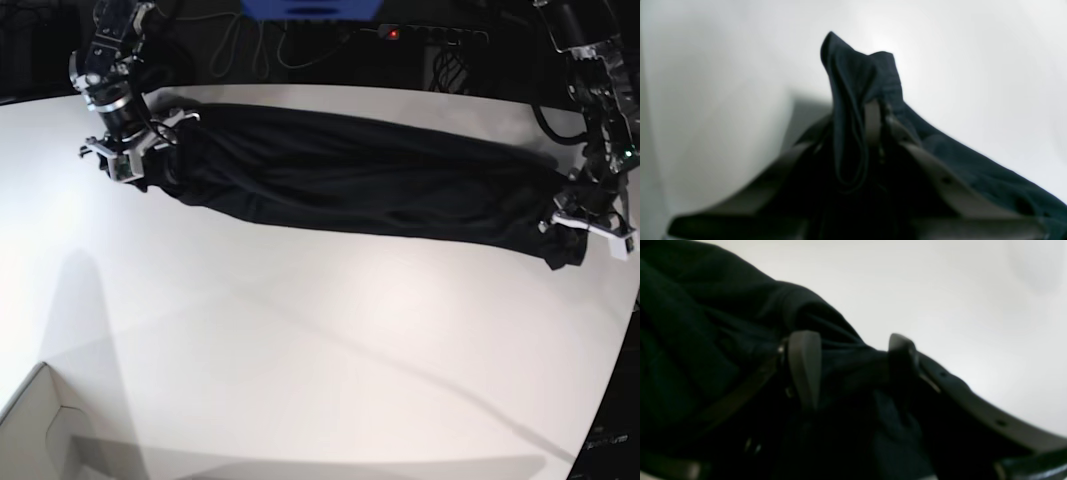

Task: Layout the t-shirt on the table in an organized manner, then fold the t-shirt properly
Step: 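Fold the strip end with the left gripper toward the right gripper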

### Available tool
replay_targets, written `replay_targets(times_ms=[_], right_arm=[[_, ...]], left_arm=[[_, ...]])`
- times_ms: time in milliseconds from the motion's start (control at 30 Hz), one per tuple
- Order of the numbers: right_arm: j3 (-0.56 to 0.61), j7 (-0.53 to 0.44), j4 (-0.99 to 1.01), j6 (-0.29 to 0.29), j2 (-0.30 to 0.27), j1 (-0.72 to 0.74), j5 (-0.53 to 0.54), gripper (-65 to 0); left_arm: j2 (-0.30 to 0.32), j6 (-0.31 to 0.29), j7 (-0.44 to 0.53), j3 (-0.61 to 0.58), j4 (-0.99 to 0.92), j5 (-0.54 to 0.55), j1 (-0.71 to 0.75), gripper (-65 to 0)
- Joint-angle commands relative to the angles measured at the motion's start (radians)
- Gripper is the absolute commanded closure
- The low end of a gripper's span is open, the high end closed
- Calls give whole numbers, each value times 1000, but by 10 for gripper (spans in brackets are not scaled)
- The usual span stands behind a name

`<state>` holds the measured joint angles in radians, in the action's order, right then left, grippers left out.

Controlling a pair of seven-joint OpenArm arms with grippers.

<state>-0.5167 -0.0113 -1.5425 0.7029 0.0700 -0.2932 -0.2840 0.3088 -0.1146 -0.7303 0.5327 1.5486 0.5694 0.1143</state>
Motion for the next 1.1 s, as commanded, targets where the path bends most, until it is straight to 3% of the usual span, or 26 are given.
replay_targets(times_ms=[0, 133, 267, 400, 567, 767, 1067], right_arm=[[-15, -28, -8, -5, -9, 1, 15, -325], [-16, -28, 37, -5, -14, 2, 15, -325], [-16, -29, 44, -5, -23, 2, 15, -325], [-15, -29, 41, -5, -22, 1, 15, -325], [-13, -29, 40, -5, -22, -4, 15, -325], [-15, -29, 40, -5, -22, -8, 15, -325], [-15, -29, 40, -5, -22, -8, 15, -325]], left_arm=[[14, -1, 21, 5, 39, 7, -1, 0], [10, -3, 21, -4, 120, 8, 45, 0], [-41, -3, 21, -36, 224, -1, 86, 0], [-70, 2, 21, -145, 301, -27, 120, 0], [-109, 3, 25, -313, 318, -170, 124, 0], [-198, 5, 30, -441, 316, -360, 137, 0], [-302, 5, 30, -601, 318, -562, 127, 0]])
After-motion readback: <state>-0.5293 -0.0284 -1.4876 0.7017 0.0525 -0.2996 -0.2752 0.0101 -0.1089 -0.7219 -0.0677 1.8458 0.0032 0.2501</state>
